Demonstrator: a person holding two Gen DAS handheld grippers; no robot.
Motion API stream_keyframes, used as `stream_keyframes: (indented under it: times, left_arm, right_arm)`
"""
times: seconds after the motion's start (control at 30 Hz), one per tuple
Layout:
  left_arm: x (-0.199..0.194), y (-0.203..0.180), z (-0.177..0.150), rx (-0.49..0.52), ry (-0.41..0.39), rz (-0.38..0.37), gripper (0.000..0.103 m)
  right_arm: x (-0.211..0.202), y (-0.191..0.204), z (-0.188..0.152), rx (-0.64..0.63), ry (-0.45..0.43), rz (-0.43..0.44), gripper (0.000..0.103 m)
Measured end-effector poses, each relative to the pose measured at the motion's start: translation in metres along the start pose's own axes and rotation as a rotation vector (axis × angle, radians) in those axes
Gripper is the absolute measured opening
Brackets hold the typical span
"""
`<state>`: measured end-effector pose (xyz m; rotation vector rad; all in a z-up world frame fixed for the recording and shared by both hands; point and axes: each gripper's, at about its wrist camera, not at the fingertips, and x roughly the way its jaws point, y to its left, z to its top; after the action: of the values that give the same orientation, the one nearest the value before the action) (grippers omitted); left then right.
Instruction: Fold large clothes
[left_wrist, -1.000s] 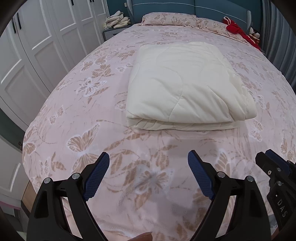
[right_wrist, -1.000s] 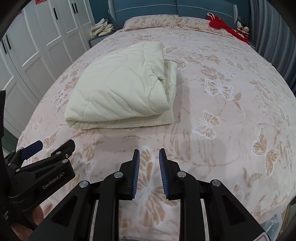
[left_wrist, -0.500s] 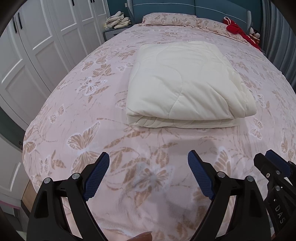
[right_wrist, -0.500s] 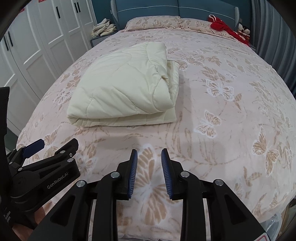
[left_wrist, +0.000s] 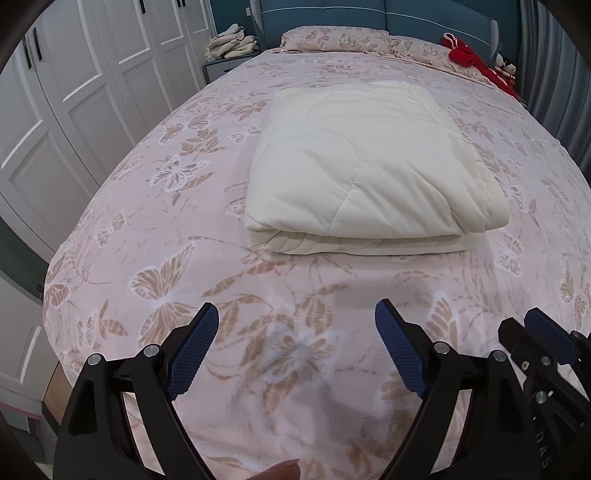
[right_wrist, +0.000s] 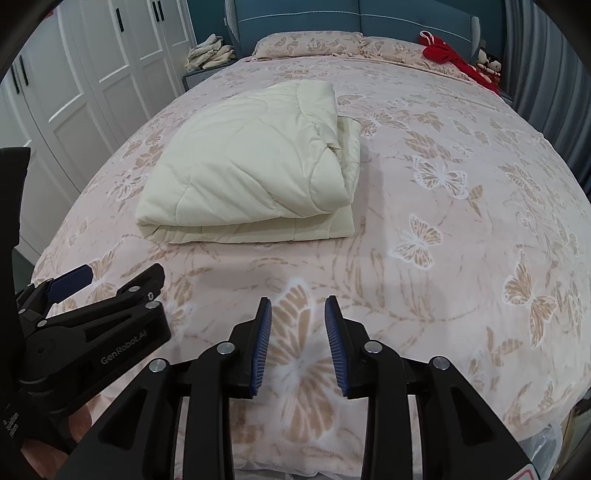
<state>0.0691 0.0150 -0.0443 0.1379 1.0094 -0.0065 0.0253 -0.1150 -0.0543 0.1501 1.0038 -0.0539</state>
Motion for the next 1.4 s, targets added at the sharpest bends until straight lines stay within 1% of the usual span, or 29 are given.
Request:
stream_keyframes:
  times: [0.1,0.3,0.57,1.4]
  left_arm:
    - [0.0,-0.003,-0.001,-0.001,0.002,-0.008,0.084]
    - [-0.004,-0.006,-0.001,0.011,-0.019,-0.004,0.084]
    - [-0.007,-0.01,-0.003,0.013,-0.024,-0.012,0.084]
    - [-0.012,-0.009,-0.005,0.016,-0.032,0.011,0.084]
  right_arm:
    - [-0.001,0.002,0.0,-0.004,-0.004,0.002,0.033]
    - [-0.003,0.005,-0.002,-0.014,-0.012,0.001,0.037]
    - [-0.005,0.006,-0.003,-0.016,-0.013,-0.004,0.037]
    - [-0.005,0.007,-0.004,-0.021,-0.013,-0.007,0.037]
